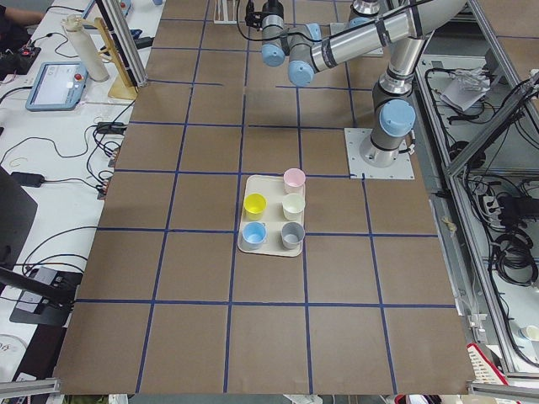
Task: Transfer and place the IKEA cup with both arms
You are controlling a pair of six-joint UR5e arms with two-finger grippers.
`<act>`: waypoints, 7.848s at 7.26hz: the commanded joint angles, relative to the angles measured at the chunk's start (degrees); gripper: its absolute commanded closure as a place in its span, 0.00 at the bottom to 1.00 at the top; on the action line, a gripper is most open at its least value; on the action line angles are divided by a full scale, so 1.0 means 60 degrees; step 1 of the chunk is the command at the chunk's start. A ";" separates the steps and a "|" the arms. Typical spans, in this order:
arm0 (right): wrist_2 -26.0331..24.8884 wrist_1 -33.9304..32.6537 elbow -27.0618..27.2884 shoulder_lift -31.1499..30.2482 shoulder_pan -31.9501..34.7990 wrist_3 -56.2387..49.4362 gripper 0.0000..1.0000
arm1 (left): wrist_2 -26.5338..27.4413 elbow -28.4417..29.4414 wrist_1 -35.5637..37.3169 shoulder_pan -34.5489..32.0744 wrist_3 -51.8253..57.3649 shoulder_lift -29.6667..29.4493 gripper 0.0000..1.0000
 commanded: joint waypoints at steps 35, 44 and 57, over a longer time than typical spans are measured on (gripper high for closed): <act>-1.1354 -0.8747 -0.0070 -0.0447 0.1949 0.8475 0.00 | 1.8413 0.3208 0.0557 0.6270 0.6639 -0.3236 0.52; -1.1207 -0.8718 -0.0085 -0.0461 0.1772 0.8416 0.00 | 1.7403 0.5488 -0.2264 0.3378 0.1504 -0.1848 0.00; -1.1207 -0.8703 -0.0070 -0.0476 0.1787 0.8416 0.00 | 1.7519 0.5069 -0.2284 0.1348 -0.3542 0.0894 0.00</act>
